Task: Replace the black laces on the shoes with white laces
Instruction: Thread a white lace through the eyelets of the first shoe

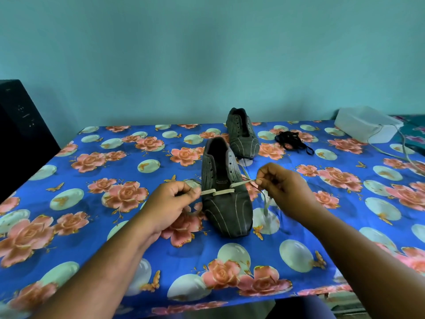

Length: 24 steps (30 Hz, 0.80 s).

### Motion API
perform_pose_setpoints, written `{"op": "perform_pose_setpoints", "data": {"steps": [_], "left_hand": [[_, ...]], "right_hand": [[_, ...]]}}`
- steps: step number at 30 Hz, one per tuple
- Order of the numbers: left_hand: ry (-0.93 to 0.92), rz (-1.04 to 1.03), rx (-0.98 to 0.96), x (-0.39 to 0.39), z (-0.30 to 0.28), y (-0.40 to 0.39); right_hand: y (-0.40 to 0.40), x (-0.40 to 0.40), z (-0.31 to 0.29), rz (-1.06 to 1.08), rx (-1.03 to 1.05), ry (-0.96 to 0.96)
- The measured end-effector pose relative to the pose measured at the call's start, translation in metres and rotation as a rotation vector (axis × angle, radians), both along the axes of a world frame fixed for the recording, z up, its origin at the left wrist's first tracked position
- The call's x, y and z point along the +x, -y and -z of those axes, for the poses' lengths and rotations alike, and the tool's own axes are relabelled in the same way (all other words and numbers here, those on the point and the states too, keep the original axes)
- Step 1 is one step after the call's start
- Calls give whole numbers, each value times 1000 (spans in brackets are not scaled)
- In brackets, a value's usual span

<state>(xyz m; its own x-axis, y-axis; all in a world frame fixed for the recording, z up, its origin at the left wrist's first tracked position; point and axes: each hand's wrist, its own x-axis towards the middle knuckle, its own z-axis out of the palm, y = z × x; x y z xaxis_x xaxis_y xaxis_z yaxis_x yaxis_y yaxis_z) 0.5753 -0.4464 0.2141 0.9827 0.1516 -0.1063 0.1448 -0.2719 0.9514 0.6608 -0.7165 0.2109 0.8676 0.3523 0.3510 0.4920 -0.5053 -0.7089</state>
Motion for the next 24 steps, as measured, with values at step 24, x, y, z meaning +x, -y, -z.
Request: {"op": "perform_pose_setpoints", "data": {"steps": [24], "left_hand": [[124,98,751,24,23,34]], "right_hand": [[-10,53,18,244,-577,-4]]}}
